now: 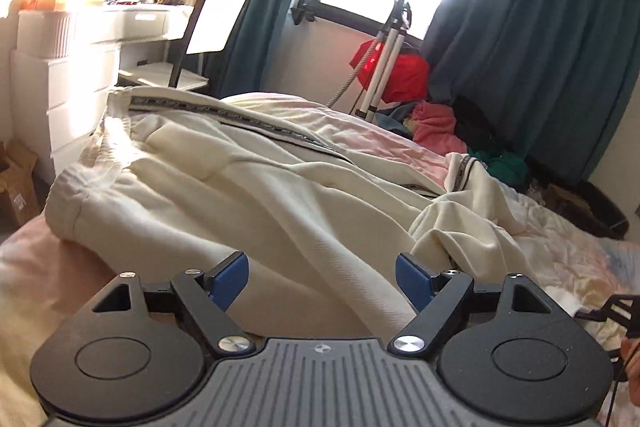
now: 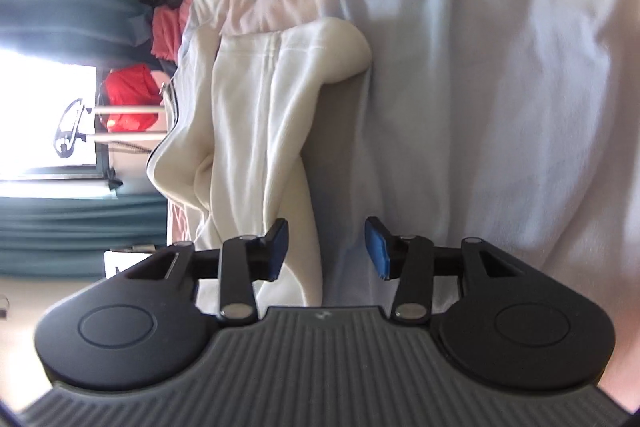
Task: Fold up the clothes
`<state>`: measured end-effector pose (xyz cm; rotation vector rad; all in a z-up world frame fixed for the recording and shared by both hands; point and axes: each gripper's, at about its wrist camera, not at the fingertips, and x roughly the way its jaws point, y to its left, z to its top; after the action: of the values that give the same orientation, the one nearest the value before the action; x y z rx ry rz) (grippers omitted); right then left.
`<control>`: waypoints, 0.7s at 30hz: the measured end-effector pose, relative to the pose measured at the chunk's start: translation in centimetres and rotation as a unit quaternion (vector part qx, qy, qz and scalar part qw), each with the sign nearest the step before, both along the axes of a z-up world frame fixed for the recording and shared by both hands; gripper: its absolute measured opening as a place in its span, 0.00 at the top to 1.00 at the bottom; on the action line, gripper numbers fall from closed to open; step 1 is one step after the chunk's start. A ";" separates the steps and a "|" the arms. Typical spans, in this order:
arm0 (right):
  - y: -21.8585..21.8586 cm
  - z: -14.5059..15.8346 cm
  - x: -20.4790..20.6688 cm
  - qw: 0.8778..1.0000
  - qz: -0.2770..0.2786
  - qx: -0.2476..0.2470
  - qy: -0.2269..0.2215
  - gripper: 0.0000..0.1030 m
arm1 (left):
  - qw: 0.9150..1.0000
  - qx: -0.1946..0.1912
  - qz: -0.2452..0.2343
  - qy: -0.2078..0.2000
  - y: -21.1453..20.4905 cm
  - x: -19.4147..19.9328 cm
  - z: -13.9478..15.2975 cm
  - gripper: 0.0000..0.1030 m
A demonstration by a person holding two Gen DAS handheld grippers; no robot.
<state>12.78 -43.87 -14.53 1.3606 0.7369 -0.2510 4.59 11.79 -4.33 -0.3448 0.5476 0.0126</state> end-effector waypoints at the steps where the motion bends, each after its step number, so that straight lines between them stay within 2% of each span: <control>1: 0.1 0.1 0.0 1.000 0.006 0.002 0.002 0.56 | 1.000 -0.011 0.007 0.006 0.6 -0.1 0.0 0.18; 3: 0.0 -0.1 0.2 1.000 0.007 0.011 0.005 0.56 | 0.999 -0.042 0.017 0.017 2.1 0.2 -0.1 0.16; 6: -0.6 -1.7 1.0 0.998 -0.009 0.060 -0.013 0.56 | 0.995 -0.090 0.033 0.038 3.8 0.6 -0.6 0.14; 9: -0.8 -2.2 0.6 0.996 -0.053 0.073 -0.012 0.56 | 0.989 -0.127 0.042 0.059 5.3 0.6 -1.5 0.14; 11: -0.7 -1.8 0.0 0.995 -0.075 0.069 -0.021 0.56 | 0.986 -0.138 0.048 0.075 5.8 1.0 -2.1 0.14; 13: -0.3 -0.8 -0.5 0.996 -0.082 0.043 -0.017 0.55 | 0.985 -0.144 0.051 0.079 6.0 1.0 -2.2 0.14; 15: 0.2 -0.2 -1.2 0.995 -0.091 0.021 -0.016 0.48 | 0.985 -0.146 0.055 0.067 6.0 0.6 -2.0 0.14; 17: 0.9 0.0 -1.9 0.994 -0.104 0.014 -0.016 0.35 | 0.987 -0.145 0.052 0.051 6.0 0.3 -1.6 0.14; 20: 1.8 -0.1 -2.8 0.992 -0.124 0.024 -0.017 0.32 | 0.988 -0.138 0.049 0.044 5.8 0.0 -1.2 0.13; 21: 2.1 0.1 -2.6 0.992 -0.122 0.012 -0.020 0.32 | 0.989 -0.136 0.049 0.044 5.8 -0.1 -1.2 0.13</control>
<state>10.15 -41.81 -14.47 1.4741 0.5409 -0.4075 4.52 17.55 -5.54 -0.6385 0.6207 0.0481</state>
